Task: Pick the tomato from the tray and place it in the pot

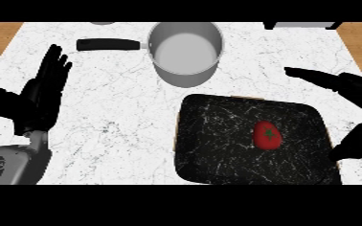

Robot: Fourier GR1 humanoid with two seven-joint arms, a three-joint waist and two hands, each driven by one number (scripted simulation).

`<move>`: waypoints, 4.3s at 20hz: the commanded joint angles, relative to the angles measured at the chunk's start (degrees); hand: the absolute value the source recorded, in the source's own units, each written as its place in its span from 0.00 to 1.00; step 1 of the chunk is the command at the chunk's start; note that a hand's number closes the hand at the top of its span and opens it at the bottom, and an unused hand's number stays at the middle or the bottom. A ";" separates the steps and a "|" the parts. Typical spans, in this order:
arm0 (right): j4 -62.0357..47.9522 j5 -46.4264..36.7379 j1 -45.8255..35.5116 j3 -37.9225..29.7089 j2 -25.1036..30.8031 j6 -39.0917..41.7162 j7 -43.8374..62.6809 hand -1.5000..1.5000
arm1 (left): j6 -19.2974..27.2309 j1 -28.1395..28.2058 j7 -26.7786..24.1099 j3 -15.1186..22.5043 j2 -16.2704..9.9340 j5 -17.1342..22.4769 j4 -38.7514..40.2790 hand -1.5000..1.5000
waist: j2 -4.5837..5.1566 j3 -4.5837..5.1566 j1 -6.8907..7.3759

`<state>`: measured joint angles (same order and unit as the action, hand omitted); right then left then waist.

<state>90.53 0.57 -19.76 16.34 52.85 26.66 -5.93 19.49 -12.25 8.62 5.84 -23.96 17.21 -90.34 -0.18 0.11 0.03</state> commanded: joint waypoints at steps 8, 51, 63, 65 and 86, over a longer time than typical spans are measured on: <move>9.70 -2.27 -0.63 0.62 -10.40 7.30 20.27 0.00 | -4.23 0.41 0.55 -4.37 1.04 -1.12 -0.12 0.50 | 0.16 -0.09 0.09; -5.54 -45.80 6.42 -1.28 -27.53 4.98 -5.67 1.00 | -8.73 1.71 8.37 -9.26 11.14 -11.28 -8.77 0.50 | 0.12 -0.12 0.14; -6.56 -49.14 -6.09 17.37 -52.69 -7.78 35.10 1.00 | -12.32 -1.73 4.44 -6.72 11.42 -10.92 -2.75 0.50 | 0.75 0.06 8.58; -5.24 -47.92 -7.87 19.01 -52.75 -11.82 39.67 1.00 | -12.34 -3.14 4.71 -6.49 11.73 -10.78 -2.20 0.50 | 0.56 0.03 8.09; -12.83 -59.98 -43.47 20.85 -52.82 -45.60 83.79 1.00 | -11.69 -5.05 5.10 -6.02 11.76 -12.48 0.24 0.50 | 0.36 0.16 7.49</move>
<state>81.25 -59.35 -57.67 37.56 0.56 -13.31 64.49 7.77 -17.57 13.60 -0.19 -11.84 5.16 -89.95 0.01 0.35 7.68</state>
